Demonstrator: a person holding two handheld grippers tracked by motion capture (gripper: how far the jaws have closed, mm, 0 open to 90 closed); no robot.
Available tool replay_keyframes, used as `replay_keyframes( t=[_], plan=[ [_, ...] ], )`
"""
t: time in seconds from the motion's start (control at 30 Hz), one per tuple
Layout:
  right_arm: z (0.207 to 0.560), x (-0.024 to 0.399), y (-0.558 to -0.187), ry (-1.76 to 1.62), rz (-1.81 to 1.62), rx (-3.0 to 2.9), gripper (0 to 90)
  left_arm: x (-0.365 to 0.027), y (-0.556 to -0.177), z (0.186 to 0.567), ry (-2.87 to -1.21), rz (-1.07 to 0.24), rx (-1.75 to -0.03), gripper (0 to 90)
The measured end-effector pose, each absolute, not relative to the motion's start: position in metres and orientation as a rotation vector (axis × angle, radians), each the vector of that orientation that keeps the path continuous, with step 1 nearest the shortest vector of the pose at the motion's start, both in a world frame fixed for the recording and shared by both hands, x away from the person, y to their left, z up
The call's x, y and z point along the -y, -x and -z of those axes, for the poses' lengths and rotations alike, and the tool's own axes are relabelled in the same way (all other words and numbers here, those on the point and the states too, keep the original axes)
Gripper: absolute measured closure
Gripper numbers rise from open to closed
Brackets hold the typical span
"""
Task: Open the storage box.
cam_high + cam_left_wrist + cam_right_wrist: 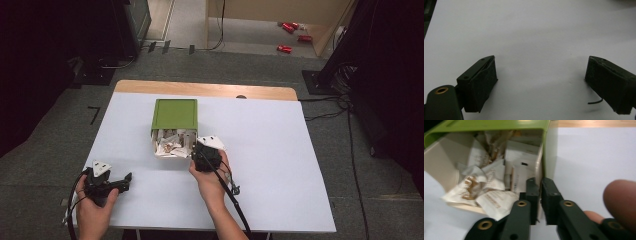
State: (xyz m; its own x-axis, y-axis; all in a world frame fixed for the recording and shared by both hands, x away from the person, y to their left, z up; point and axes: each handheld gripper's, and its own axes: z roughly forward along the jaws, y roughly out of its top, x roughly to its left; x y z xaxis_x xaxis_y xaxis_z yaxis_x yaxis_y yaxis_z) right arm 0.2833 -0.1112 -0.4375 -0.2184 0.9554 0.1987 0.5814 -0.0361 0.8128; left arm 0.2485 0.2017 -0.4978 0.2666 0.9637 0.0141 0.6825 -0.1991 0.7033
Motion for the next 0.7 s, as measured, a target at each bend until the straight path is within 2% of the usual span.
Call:
replay_keyframes(
  t=[0.7],
  plan=[
    [0.4303,0.108,-0.2764,-1.594,-1.141,-1.808,88.3,-0.2018,-0.2486,0.4977,-1.961,-0.625,-1.482,10.9]
  ],
)
